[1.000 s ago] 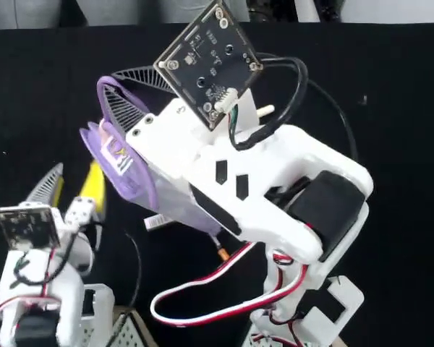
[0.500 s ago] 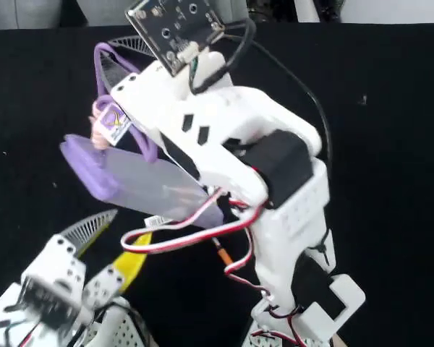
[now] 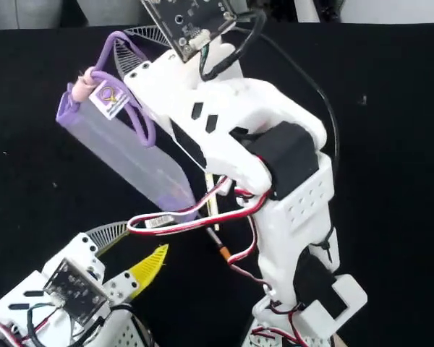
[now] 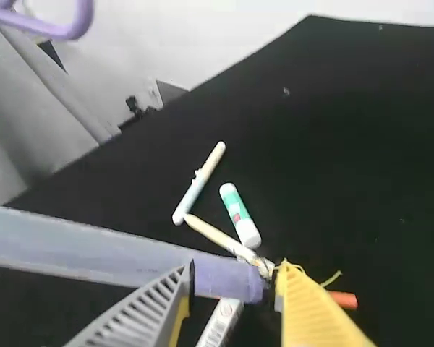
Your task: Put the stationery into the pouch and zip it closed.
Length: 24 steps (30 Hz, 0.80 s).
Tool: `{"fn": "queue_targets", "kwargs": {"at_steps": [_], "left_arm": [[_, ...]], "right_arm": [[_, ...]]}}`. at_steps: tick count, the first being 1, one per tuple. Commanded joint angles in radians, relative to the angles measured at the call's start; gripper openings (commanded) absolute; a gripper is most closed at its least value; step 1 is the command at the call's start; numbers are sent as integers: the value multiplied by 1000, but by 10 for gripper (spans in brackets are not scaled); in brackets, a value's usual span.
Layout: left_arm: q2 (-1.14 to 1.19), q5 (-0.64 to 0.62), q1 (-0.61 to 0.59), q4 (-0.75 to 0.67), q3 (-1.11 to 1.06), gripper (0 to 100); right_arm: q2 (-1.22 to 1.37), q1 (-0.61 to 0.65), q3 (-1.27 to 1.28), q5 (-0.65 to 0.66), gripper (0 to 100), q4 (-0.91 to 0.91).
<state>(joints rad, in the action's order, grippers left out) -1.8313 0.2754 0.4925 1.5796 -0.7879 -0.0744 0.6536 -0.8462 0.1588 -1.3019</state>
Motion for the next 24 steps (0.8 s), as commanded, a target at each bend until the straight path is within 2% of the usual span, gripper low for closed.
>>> {"fn": "queue_targets", "kwargs": {"at_steps": [1,4,10,14,17,20,24], "left_arm": [[6,8,10,-100,-10,195],[6,2,-61,-124,-2,195],[6,-3,-348,-127,-12,200],[6,-78,-470,-238,-110,230],[6,-180,-513,-371,-209,275],[6,-230,-513,-486,-265,274],[8,-227,-522,-526,-278,274]], "right_arm": [[-71,-15,-30,0,11,-5],[-74,-17,-30,0,11,-5],[-74,-15,-30,0,11,-5],[-74,-14,-30,0,11,-5],[-74,-14,-30,0,11,-5],[-74,-15,-30,0,11,-6],[-76,-15,-30,0,11,-6]]}}
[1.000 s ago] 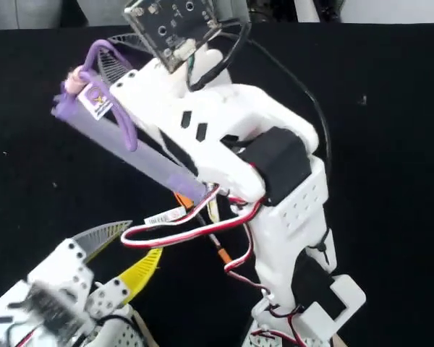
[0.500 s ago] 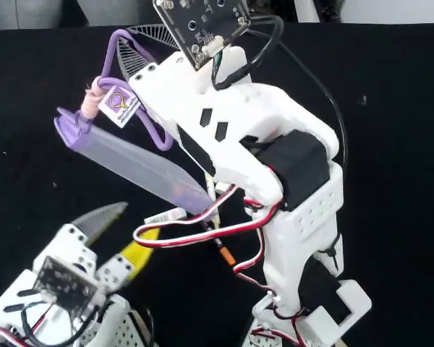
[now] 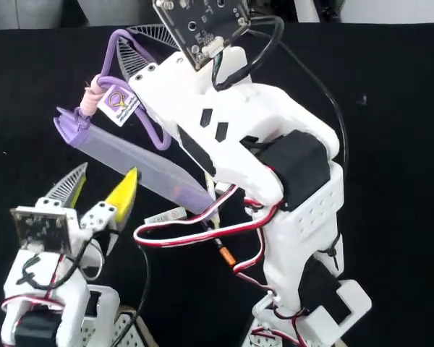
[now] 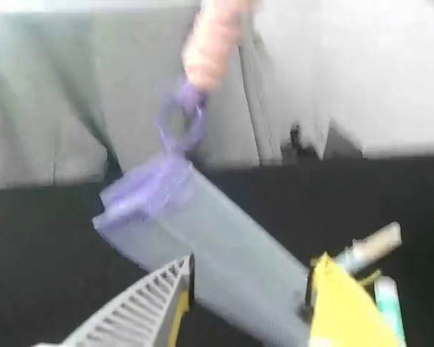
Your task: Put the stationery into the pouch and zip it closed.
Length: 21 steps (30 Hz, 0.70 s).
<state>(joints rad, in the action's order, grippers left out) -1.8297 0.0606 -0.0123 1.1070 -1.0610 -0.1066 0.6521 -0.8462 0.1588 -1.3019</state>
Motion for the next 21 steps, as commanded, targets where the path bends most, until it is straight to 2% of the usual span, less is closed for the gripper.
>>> {"fn": "queue_targets", "kwargs": {"at_steps": [1,5,9,16,21], "left_arm": [[6,-11,-19,-49,-16,274],[6,-9,-131,-68,-90,274],[6,-18,-252,-190,-182,274],[6,-60,-263,-287,-243,274],[5,-80,-251,-284,-214,274]], "right_arm": [[-44,-14,-30,0,11,-6],[-44,-14,-31,0,11,-6],[-44,-15,-31,0,11,-6],[-44,-15,-31,0,11,-6],[-44,-15,-31,5,11,-3]]}}
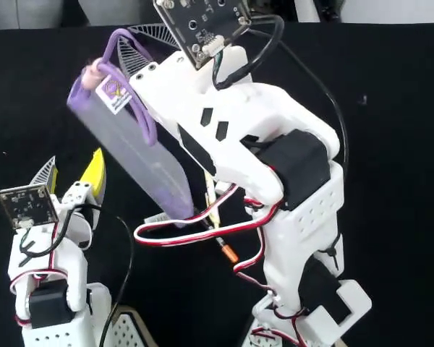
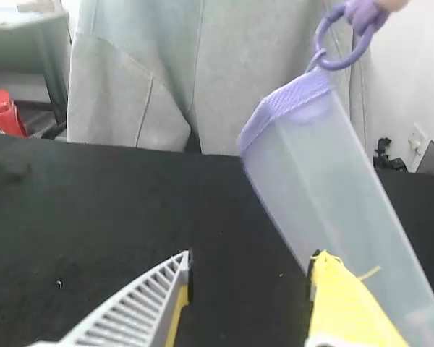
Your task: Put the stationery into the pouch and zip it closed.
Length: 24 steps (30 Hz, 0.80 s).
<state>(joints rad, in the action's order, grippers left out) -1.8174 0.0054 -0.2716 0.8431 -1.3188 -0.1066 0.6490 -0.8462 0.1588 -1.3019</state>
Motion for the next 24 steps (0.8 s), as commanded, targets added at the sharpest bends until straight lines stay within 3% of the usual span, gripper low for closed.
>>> {"fn": "queue_targets", "kwargs": {"at_steps": [1,4,10,12,15,20,24], "left_arm": [[-8,-60,16,-20,71,274],[-8,-146,94,40,183,274],[-8,-147,400,235,426,274],[-8,-146,452,252,443,274],[-3,-149,417,178,380,274],[-6,-157,232,-38,171,273],[-5,-157,156,-140,53,273]], "right_arm": [[-42,-12,-31,5,11,-3],[-42,-12,-31,5,11,-3],[-41,-12,-31,5,11,-2],[-41,-12,-31,5,11,-2],[-42,-12,-30,2,11,-5],[-42,-12,-30,2,11,-5],[-44,-12,-30,2,11,-5]]}}
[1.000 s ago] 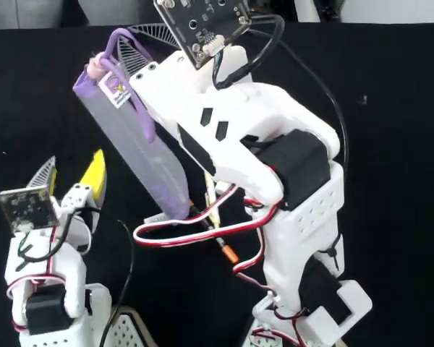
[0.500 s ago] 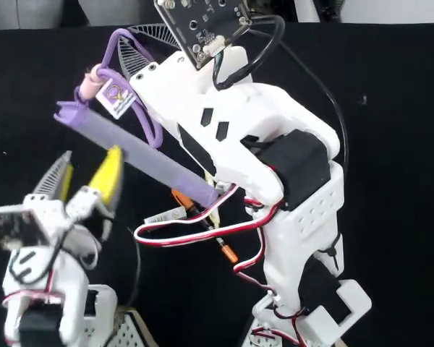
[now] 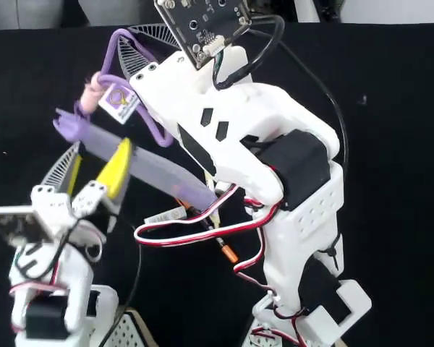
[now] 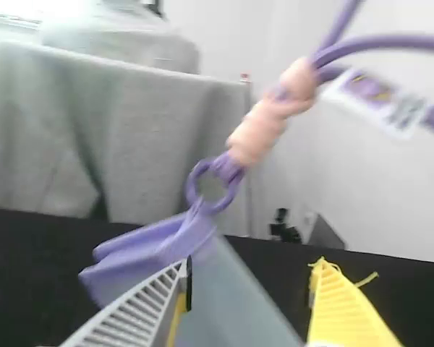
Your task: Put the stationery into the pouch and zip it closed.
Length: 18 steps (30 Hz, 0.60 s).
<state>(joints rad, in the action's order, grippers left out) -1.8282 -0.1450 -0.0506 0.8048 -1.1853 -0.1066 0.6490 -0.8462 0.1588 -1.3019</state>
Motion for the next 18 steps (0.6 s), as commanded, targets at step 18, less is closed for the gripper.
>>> {"fn": "queue_targets", "kwargs": {"at_steps": [18], "left_arm": [[11,-6,-16,-262,-263,273]], "right_arm": [[-117,-6,-30,6,11,-61]]}}
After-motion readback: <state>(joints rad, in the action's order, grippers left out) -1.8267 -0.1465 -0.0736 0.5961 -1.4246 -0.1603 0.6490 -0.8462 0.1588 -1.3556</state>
